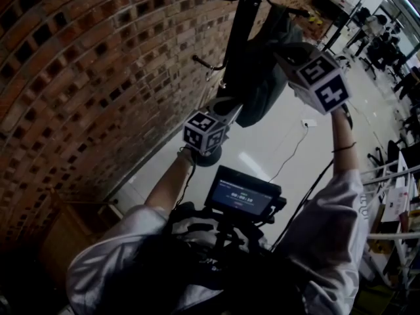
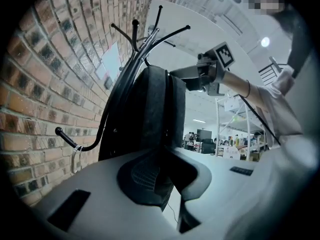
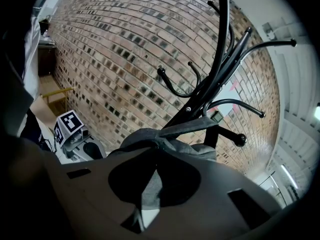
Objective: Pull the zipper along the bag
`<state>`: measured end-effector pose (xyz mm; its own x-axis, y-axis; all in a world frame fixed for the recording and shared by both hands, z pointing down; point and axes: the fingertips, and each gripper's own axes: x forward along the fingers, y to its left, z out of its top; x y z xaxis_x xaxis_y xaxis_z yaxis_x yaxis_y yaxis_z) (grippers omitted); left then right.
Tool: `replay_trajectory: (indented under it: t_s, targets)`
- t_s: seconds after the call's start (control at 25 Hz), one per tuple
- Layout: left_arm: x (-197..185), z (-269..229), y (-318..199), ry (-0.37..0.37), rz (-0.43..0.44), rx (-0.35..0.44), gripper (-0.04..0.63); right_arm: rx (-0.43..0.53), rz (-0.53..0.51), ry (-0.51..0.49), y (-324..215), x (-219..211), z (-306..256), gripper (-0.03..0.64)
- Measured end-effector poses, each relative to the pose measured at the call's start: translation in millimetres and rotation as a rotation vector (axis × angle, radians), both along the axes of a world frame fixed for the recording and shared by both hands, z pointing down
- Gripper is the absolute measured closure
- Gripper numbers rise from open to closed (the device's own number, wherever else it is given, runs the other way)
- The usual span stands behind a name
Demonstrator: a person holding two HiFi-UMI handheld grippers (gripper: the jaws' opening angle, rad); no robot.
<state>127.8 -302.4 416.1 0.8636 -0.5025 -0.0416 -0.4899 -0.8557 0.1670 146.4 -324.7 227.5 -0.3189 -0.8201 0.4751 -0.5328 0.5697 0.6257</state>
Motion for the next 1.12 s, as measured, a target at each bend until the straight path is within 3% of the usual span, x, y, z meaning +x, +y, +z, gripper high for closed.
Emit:
replay_trajectory:
  t_s: [0.12,0.32,0.8,0.92,1.0,1.12]
  targets:
    - [-5,-2,-5,-0.026,-0.055,0.020,0.565,-0.001,0.000,-0.015,0,3,1,0.606]
    - [-6,-11,-7,-0.212,-0.224,0.255,0.571,0.009,-0.005,-0.036,1,3,1,0.605]
    - [3,-14,-10,-0.399,-0.306,0.594,0.572,0.013,-0.016,-0.058,2,0,0,0.604]
    - [4,-14,-10,-0.491,-0.323,0.700,0.579,0.016,-0.017,-0.065,2,0,0,0.604]
    - [3,-14,-10,-0.527,-0.332,0.726,0.581,0.018,-0.019,-0.070,2,-1,0,0.604]
    - [-2,-17,-7,-0.508,-0.318,0.692,0.581,0.016,-0.024,-0.080,2,-2,0,0.604]
